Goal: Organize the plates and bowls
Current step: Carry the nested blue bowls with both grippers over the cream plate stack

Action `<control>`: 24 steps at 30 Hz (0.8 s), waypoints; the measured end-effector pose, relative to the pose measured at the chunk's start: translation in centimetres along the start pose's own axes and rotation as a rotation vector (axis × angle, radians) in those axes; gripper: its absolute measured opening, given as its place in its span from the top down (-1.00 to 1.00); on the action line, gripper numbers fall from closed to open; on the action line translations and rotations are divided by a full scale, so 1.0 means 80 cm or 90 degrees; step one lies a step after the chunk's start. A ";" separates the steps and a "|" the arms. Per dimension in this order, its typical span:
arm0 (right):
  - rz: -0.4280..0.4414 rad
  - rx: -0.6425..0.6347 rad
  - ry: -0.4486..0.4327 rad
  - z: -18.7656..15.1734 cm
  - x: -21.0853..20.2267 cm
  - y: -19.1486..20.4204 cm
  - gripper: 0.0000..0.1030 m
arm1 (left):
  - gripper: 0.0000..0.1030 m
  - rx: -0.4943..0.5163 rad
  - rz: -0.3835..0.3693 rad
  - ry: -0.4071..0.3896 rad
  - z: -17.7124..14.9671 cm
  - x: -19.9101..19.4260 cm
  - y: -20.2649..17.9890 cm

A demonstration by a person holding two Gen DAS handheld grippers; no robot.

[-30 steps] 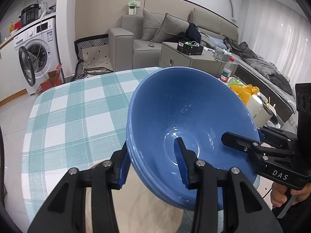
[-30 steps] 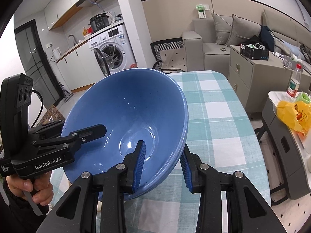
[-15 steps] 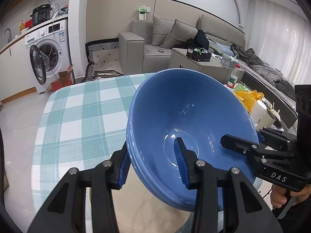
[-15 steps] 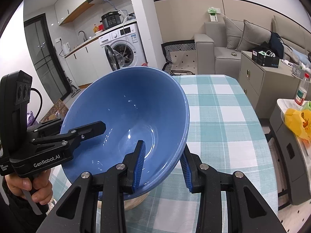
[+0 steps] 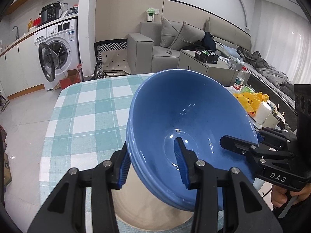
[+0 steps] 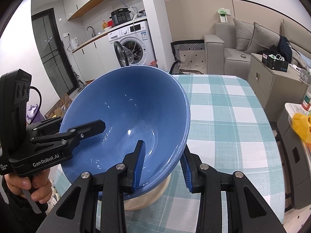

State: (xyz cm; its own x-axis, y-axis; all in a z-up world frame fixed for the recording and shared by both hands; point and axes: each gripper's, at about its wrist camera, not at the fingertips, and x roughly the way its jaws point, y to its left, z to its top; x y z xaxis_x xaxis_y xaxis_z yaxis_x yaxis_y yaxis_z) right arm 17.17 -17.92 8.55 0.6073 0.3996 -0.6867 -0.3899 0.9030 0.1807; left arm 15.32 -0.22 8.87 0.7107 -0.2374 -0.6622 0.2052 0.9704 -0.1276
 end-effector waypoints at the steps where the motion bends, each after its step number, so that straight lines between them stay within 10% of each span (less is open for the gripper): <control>1: 0.002 -0.001 0.001 -0.001 0.001 0.002 0.30 | 0.19 -0.002 0.002 0.000 -0.001 -0.001 0.002; 24: 0.027 -0.022 0.057 -0.017 0.060 0.029 0.30 | 0.19 -0.035 0.037 0.039 -0.037 0.015 0.038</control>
State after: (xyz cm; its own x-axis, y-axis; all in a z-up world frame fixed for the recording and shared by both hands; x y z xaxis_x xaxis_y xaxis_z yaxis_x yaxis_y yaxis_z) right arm 18.26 -14.10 4.72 0.5258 0.4199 -0.7397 -0.4386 0.8790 0.1872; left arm 14.82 2.56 5.51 0.6776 -0.1790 -0.7133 0.1259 0.9838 -0.1273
